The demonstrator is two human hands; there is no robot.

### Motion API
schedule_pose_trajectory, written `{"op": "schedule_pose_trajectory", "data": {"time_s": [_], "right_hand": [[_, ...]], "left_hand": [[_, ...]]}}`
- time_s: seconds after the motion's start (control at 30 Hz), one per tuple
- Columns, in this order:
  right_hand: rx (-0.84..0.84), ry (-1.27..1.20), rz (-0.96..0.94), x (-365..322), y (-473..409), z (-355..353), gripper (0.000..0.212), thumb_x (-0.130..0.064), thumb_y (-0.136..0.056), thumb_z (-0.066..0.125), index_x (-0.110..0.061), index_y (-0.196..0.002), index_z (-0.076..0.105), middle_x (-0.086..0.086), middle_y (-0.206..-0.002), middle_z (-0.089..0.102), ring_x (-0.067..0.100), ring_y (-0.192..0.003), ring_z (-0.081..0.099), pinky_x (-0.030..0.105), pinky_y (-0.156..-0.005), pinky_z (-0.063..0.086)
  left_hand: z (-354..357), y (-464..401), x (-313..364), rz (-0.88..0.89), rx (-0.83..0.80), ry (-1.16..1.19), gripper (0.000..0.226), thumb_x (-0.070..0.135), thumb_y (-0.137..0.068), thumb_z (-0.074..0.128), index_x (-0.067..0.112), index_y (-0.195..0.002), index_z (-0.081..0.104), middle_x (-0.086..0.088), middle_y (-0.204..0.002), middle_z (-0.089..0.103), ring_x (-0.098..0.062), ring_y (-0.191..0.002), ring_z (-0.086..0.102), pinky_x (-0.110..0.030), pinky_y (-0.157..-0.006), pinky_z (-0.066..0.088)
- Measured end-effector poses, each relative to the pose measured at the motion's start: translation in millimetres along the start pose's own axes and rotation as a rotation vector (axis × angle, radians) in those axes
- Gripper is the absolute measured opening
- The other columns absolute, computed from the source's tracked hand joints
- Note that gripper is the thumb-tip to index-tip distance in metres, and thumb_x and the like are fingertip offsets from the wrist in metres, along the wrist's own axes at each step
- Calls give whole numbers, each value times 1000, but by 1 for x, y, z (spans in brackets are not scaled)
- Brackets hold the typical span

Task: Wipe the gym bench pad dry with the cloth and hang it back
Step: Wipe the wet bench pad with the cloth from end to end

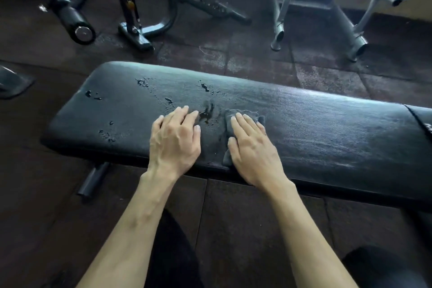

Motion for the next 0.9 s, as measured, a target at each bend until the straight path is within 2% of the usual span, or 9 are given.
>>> {"op": "schedule_pose_trajectory", "data": {"time_s": [0.07,0.13,0.27,0.4,0.53,0.67,0.8,0.9], "right_hand": [[-18,-34,-29,9,12,-7,57,-30,-97,33,-14,-151,37,2,-160,32,14,-150,22,31,-124,11],[-11,-50,22,24,10,-12,55,-30,-97,35,-16,-150,39,0,-160,33,12,-150,22,29,-124,11],[24,7,149,23,-34,-2,55,-29,-98,31,-6,-148,37,11,-158,34,23,-148,24,39,-123,16],[-9,-3,52,-27,-57,17,55,-29,-99,29,-4,-148,35,14,-157,34,26,-147,26,44,-122,18],[-23,-28,-87,-41,-21,7,65,-35,-92,21,-8,-149,38,8,-158,36,19,-148,26,39,-122,20],[-49,-45,2,-9,-20,-7,54,-31,-98,35,-18,-150,39,-3,-159,33,12,-148,25,30,-121,15],[-7,-19,56,-16,-62,2,49,-26,-98,34,-7,-142,42,9,-154,38,22,-143,30,39,-120,21],[-8,-24,-31,-50,-56,11,44,-23,-95,36,-6,-135,47,12,-146,47,25,-136,38,40,-116,27]], "left_hand": [[-4,-2,-19,-37,1,-7,39,29,-99,53,13,-133,65,-11,-145,58,-26,-137,51,-53,-116,34],[-8,-3,-34,-49,25,-14,41,30,-98,52,12,-132,65,-12,-144,59,-26,-138,51,-53,-115,35],[-10,-4,-44,-67,39,-46,47,37,-97,44,14,-131,66,-8,-144,59,-22,-138,51,-51,-116,34],[-10,-2,-44,-76,68,-41,43,35,-96,46,17,-129,68,-5,-143,61,-19,-137,52,-47,-116,34],[-10,-1,-47,-83,83,-45,39,33,-97,49,19,-128,68,-3,-143,61,-18,-136,53,-45,-116,34],[-9,-1,-46,-78,79,-47,40,34,-98,48,19,-129,68,-2,-143,60,-17,-136,53,-45,-116,34],[-10,-1,-46,-88,84,-39,41,34,-97,47,19,-128,68,-3,-143,61,-18,-135,54,-44,-116,34],[-10,-1,-48,-88,91,-39,42,35,-97,46,20,-129,68,-3,-143,61,-17,-135,54,-44,-117,34]]}}
Point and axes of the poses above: each hand's wrist, its own y-axis away from the middle knuckle, its own z-axis out of the palm, x = y × z, the point moved 8 cm from there along -y, towards the middle knuckle
